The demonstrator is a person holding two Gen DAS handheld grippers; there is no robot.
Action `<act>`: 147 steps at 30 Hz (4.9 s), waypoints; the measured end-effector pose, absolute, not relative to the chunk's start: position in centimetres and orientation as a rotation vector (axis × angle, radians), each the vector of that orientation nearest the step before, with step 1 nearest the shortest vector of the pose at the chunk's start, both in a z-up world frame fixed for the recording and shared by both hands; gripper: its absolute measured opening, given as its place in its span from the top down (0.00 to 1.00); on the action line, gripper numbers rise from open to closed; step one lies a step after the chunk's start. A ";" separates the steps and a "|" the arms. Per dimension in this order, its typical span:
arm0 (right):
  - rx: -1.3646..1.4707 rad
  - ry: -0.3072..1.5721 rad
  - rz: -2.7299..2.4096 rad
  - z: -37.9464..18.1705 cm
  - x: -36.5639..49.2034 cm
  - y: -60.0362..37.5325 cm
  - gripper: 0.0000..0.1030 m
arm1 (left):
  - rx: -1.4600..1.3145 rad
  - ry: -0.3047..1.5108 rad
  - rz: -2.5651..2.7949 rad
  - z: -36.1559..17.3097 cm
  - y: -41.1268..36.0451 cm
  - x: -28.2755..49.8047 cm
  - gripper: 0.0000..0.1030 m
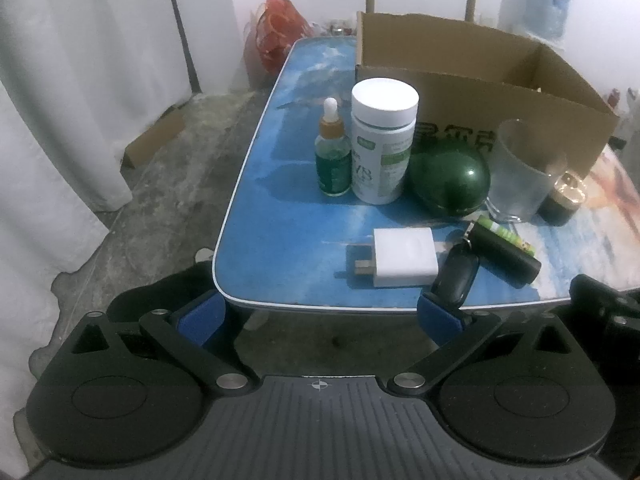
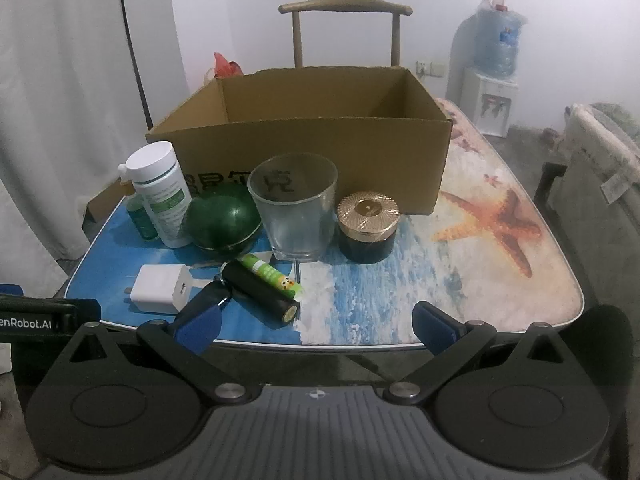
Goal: Organize rigid objects
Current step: 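Move the right tool toward the black battery beside the glue stick, then close the right gripper on the black cylindrical battery and lift it, then carry the battery into the cardboard box and open the right gripper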
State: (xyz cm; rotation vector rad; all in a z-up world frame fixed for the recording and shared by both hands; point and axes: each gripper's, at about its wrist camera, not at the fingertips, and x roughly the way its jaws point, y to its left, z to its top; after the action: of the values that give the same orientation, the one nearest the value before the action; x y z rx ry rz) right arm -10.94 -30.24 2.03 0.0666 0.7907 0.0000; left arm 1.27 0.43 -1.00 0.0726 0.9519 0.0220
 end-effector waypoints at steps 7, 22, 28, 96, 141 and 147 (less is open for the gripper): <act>0.056 0.800 -0.001 1.7 -10.5 -30.2 0.00 | 0.085 0.958 0.005 -1.3 0.0 1.9 0.00; 0.076 0.775 0.060 1.4 -8.5 -33.6 0.00 | 0.109 0.890 -0.241 -1.3 -3.1 3.1 0.00; 0.148 0.769 0.175 0.9 -7.3 -35.7 0.01 | 0.159 0.823 -0.379 -1.2 -5.4 3.4 0.03; 0.771 0.983 0.339 -6.6 -3.3 -41.4 0.60 | 0.448 0.922 -0.906 -6.4 -13.0 6.0 0.34; 0.476 0.768 0.299 0.1 -7.9 -40.5 0.68 | 0.684 0.475 -1.379 -0.9 -11.0 1.9 0.52; 0.390 0.603 0.360 6.0 -7.0 -40.1 0.68 | 0.625 0.320 -1.347 4.3 -11.6 2.9 0.52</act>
State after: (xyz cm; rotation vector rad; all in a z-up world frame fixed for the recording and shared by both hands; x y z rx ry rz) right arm -6.95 -40.06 6.00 0.3903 0.6030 0.3603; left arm 2.85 -11.57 4.34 0.6246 0.3198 -1.3468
